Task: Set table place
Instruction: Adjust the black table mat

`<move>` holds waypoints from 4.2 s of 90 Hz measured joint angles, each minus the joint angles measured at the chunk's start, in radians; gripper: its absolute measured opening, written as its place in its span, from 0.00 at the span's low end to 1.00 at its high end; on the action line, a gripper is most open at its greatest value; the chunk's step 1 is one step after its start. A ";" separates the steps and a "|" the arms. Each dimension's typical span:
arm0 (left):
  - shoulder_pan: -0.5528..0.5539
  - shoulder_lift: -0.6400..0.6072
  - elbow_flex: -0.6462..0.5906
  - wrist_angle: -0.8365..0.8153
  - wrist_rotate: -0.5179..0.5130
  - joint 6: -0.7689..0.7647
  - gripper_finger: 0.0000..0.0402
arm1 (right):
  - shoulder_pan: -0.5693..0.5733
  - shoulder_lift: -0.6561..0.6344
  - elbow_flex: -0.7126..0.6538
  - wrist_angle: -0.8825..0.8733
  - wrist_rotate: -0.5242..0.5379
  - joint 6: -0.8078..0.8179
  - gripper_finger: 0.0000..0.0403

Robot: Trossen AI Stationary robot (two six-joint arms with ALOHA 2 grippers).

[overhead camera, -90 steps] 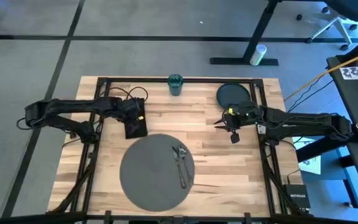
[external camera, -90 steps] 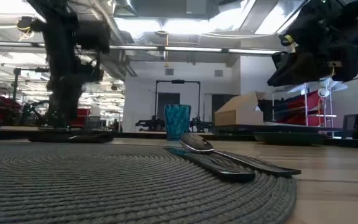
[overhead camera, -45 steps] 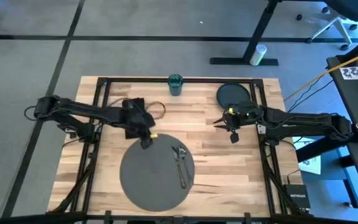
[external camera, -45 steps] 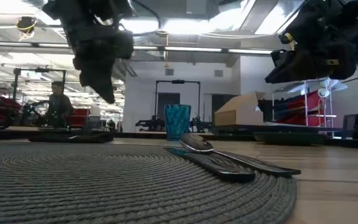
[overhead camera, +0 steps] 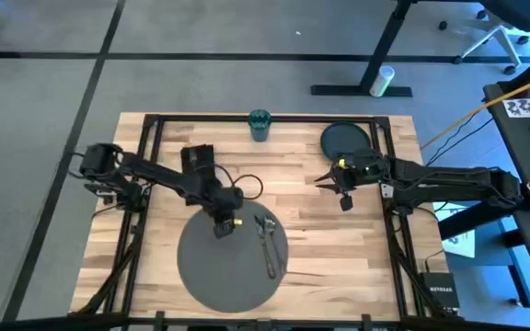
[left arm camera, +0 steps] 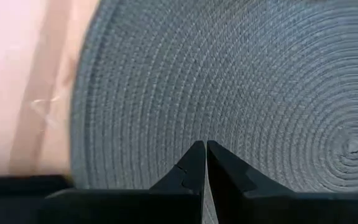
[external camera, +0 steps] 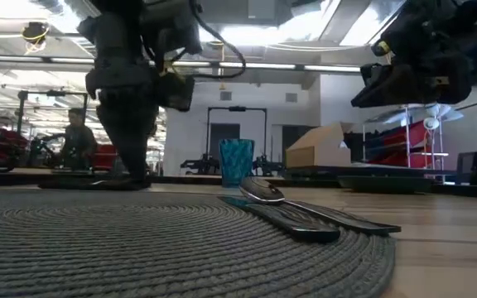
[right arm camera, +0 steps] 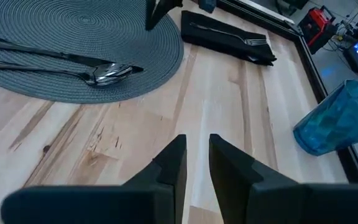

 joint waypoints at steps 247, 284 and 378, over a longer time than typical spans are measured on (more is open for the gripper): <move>-0.521 0.081 0.012 0.083 -0.239 -0.467 0.00 | 0.537 0.944 0.382 0.132 0.219 0.363 0.00; -0.416 0.084 0.009 0.094 -0.324 -0.337 0.00 | 0.556 0.935 0.385 0.044 0.225 0.437 0.00; -0.278 0.089 0.010 0.176 -0.261 -0.143 0.00 | 0.628 0.833 0.382 -0.354 0.365 0.523 0.00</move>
